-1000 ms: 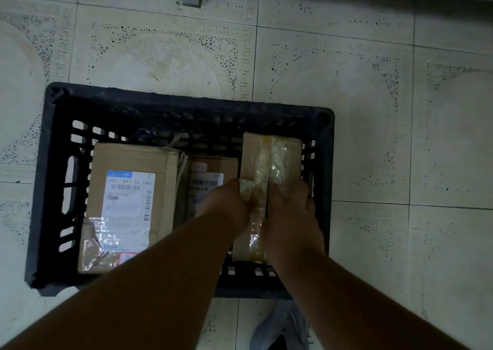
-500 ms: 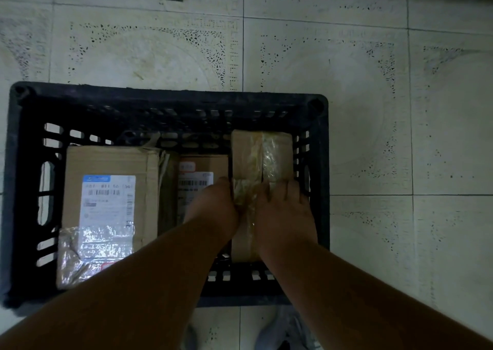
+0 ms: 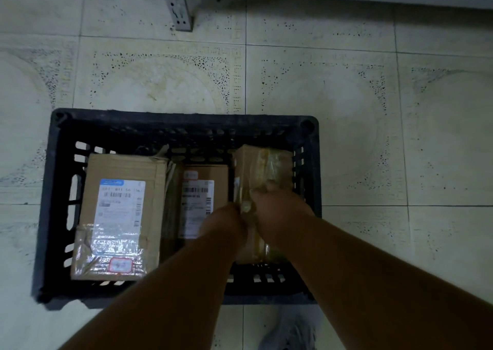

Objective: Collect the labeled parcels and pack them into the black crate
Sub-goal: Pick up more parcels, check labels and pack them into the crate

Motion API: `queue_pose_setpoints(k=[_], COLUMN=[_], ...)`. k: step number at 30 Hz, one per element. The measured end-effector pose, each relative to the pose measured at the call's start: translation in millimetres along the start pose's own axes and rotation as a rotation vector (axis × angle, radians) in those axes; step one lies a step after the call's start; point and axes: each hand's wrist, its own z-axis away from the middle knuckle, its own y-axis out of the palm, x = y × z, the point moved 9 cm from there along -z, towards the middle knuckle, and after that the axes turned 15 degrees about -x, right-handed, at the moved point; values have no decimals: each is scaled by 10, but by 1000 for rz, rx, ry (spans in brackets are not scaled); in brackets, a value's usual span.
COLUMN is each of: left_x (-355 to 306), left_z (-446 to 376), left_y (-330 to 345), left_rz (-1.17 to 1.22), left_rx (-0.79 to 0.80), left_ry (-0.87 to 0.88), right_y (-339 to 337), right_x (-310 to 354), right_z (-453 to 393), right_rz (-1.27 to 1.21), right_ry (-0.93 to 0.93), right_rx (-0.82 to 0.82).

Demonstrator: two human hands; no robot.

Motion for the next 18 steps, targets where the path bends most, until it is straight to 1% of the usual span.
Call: queue_pose_setpoints(k=[1,3,5,6,7,8,9,10,11,13,15,16,18], left_x=[-30,-105,-186,-160,-120,-108,-18,53,84,131,152,179,203], left_z=[11,34,81,92,101,82,43,19,-16,-124,-167,-189,-187], left_y=[8,-14,-128,-172,-144,-112,-8,51,43,114,123,109,115], left_rz=[0,42,198,272,304,222,182,94,13,52,92,116,80], left_rx=[29,34,16,0,12,23,62,74,43,-10,-24,-38,-36], left_ry=[31,75,120,81,97,133,67,63,96,93,53,33,18], right_y=[34,107,193,221,248,265,273,268,258,220,224,262,379], right_x=[19,39,77,108,149,184,202,215,222,193,127,115,82], right_z=[-11,-42,-64,-62,-49,-33,-22,-19,-20,-47,-88,-111,-149], right_rz=[-14,-33,-34,-38,-43,-48,-54,-49,-31,-5,-29,-42,-72], right_ry=[-13,-32,-55,-72,-89,-100,-98,-95,-91,-71,-55,-60,-65], right_rx=[-21,-60,-131,-183,-232,-275,-307,-330,-346,-366,-372,-346,-267])
